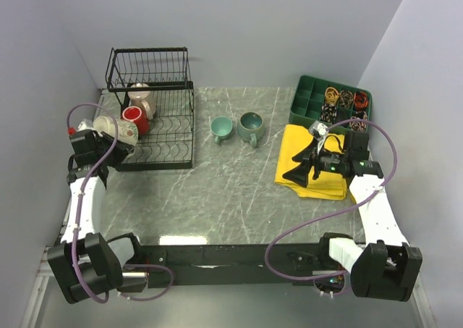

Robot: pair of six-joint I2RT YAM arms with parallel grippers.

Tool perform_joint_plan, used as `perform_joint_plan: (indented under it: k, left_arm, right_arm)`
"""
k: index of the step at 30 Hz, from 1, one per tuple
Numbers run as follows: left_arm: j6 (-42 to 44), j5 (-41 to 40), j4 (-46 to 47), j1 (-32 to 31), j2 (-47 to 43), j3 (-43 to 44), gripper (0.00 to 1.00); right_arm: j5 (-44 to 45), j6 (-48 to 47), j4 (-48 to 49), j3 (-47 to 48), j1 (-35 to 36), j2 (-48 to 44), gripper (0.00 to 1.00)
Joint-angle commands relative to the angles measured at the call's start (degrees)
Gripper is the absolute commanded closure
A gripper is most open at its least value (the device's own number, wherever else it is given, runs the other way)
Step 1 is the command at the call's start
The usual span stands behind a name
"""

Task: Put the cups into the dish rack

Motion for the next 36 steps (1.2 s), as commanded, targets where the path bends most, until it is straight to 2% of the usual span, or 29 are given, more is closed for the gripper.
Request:
perform_joint_plan:
  k: [1,16,27,36]
  left_arm:
    - [4.1,-2.9,8.6,0.0,0.7,6.0,0.99]
    - [6.7,-4.3,8.1,-1.6,8.5,10.5,0.99]
    - [7.5,-4.9,7.5,-2.8,10.9,10.9,0.99]
    - [9.6,-10.1,4.5,-4.1,8.9,9.4,0.99]
  right_arm:
    - [-1.2,-0.1,0.6,0.3,-0.9,-1.3,0.00]
    - [-0.4,0.8,0.9,0.4,-2.4,-1.0,0.00]
    - [-0.4,0.8,0.9,0.3,-3.1,-0.5,0.00]
    - [-0.6,1.0,0.9,0.4,-3.8,-0.4,0.00]
